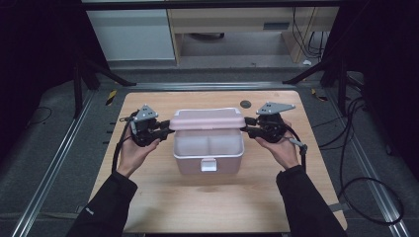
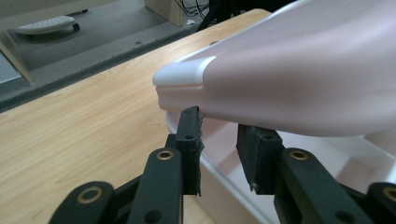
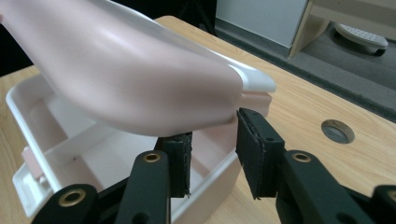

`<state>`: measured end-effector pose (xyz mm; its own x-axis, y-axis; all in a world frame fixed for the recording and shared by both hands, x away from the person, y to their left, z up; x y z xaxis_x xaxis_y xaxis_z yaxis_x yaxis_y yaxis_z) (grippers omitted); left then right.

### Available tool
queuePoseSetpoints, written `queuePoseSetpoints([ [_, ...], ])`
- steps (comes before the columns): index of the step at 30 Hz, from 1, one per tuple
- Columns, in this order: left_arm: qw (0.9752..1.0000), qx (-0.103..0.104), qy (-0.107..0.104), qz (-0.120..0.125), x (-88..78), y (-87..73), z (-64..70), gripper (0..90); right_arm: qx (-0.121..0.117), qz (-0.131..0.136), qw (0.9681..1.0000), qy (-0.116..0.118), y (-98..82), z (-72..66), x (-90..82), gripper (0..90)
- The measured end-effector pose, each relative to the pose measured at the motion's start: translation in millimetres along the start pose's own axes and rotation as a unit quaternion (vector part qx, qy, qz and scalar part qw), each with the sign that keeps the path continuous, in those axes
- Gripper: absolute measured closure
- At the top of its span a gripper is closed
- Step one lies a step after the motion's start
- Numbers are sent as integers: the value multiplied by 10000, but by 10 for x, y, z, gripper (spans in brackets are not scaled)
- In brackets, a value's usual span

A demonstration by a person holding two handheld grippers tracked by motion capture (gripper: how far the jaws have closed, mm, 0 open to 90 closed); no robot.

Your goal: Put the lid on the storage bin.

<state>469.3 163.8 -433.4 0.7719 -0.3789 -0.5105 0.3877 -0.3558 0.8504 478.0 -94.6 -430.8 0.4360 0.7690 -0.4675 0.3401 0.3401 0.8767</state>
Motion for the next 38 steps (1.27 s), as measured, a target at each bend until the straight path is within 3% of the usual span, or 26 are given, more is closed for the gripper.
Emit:
queuePoseSetpoints([
  [5,10000,-39,-34,-54,-121,-130,43,670,-16,-77,9999,-133,-157,-45,-121,601],
  [9,9998,-9,57,-172,-179,-276,46,653,89,-83,9999,-116,-286,-86,-196,563],
  [12,9996,-109,60,-264,-209,-402,38,628,56,-139,9998,-154,-387,-117,-213,511],
  [16,9986,-288,201,-402,-258,-537,-95,600,157,-42,9995,-281,-489,-65,-287,436],
  [19,9969,-407,405,-541,-238,-661,-245,571,229,-58,9982,-543,-622,56,-373,337],
  [22,9951,-494,522,-686,-186,-791,-358,538,343,-88,9960,-826,-794,197,-453,261],
  [26,9906,-540,776,-984,-93,-1036,-556,489,536,-258,9927,-1047,-1055,357,-492,192],
  [29,9881,-547,906,-1117,-40,-1184,-670,440,718,-464,9880,-1284,-1262,491,-515,145],
  [32,9837,-524,1097,-1324,7,-1351,-772,407,888,-575,9827,-1518,-1409,620,-559,130],
  [34,9815,-555,1134,-1443,40,-1443,-809,398,1007,-619,9804,-1576,-1481,674,-579,126],
  [36,9795,-456,1207,-1547,71,-1523,-841,386,1071,-699,9782,-1639,-1549,721,-587,113],
  [38,9786,-416,1231,-1594,88,-1563,-858,375,1120,-842,9759,-1671,-1616,762,-591,83],
])
Point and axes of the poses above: each handheld gripper's, and its own axes: x roughly forward along the jaws, y roughly out of its top, z roughly to its right, the point moved 10 cm from there along x, roughly forward along the jaws, and after that the axes turned 13 degrees about y, right-handed, at the moved point
